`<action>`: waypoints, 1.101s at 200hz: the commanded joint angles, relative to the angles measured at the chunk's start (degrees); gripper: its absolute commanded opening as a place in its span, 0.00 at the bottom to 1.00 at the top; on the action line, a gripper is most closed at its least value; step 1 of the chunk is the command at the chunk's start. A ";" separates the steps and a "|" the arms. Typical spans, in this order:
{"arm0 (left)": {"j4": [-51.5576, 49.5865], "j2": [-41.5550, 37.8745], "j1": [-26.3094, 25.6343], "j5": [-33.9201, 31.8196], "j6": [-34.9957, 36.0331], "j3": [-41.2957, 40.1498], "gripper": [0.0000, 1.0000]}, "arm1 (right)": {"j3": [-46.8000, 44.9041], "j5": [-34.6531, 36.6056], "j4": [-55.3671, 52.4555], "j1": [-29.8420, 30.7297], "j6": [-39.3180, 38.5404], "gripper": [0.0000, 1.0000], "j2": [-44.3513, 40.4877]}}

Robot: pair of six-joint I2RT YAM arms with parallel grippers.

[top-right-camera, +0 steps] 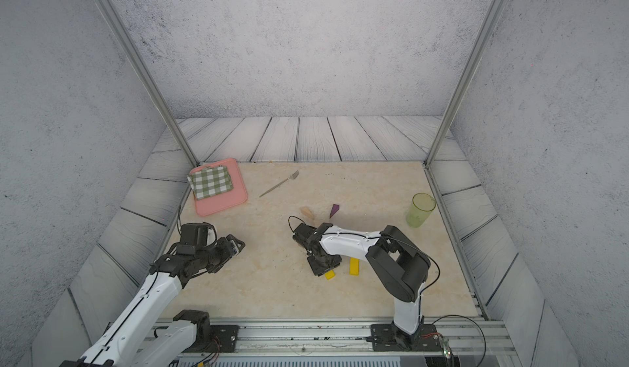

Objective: Assemble a small pinwheel with building blocks
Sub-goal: Pick up the building block from the center of the board, then assemble the building block at the center of the board.

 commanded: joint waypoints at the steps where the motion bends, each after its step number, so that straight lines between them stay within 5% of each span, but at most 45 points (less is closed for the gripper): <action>1: -0.13 -0.08 0.63 0.28 0.92 -0.11 0.77 | -0.74 -0.33 -1.19 -2.66 3.62 0.30 -1.32; 102: -0.29 -1.17 0.67 0.46 0.81 -0.63 0.78 | 14.19 1.42 -6.07 -6.92 11.19 0.25 7.46; 220: -0.04 -1.78 0.67 0.81 0.90 -1.15 0.78 | 16.07 0.73 -6.42 -7.89 14.92 0.27 11.64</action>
